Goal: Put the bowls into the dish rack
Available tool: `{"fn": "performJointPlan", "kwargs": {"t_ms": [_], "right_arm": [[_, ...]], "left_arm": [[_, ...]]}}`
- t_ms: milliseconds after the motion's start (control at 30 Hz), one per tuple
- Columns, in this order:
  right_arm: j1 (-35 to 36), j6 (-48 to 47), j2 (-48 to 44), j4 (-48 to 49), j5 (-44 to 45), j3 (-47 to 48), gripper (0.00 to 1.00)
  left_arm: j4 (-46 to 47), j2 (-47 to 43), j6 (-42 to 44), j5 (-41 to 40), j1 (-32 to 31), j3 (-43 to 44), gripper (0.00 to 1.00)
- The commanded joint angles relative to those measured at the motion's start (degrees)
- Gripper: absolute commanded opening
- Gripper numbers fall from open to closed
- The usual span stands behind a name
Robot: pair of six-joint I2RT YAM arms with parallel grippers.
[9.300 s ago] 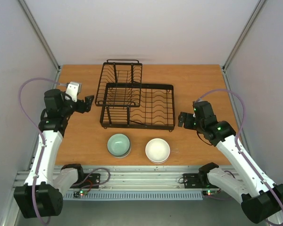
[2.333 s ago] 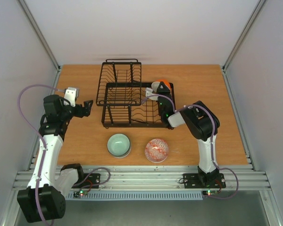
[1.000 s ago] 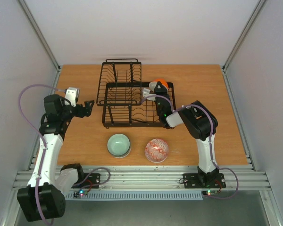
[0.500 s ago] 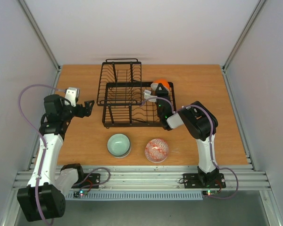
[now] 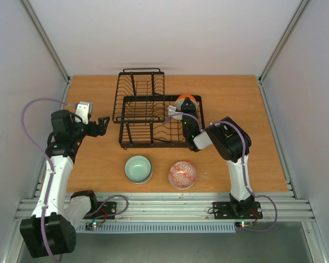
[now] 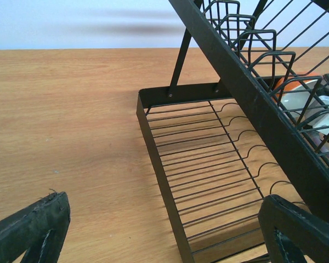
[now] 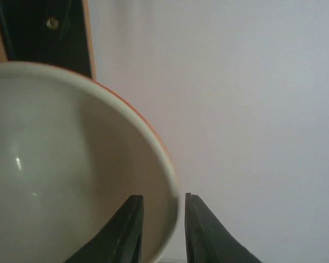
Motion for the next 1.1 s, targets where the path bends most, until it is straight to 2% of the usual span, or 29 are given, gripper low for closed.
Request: {"fn": "performJointPlan", "kwargs": {"t_ms": [0,100,233,733,933,1067], "right_arm": [[-0.08,-4.45,2.55,6.65,3.08,1.59,0.30],[0.03,-3.59,2.68,6.66,3.60,1.89,0.46],[0.20,-2.60,2.14,6.71,4.44,2.06,0.53],[2.57,-1.92,-9.16,6.67,6.53,0.06,0.74],[5.64,-3.05,-15.61,6.10,11.73,-4.37,0.75],[9.17,-0.09,-20.09,-0.28,18.28,-6.70,0.76]], "left_arm": [[2.67,0.07,-0.69,0.51,0.26,-0.05,0.95],[2.68,0.11,-0.61,0.30,0.23,-0.13,0.95],[2.75,0.20,-0.56,0.22,0.28,-0.07,0.95],[2.90,0.12,-0.56,0.05,0.28,-0.11,0.95],[3.15,0.62,-0.82,1.00,0.28,-0.20,0.95],[3.22,0.74,-1.08,1.58,0.28,-0.22,0.95]]}}
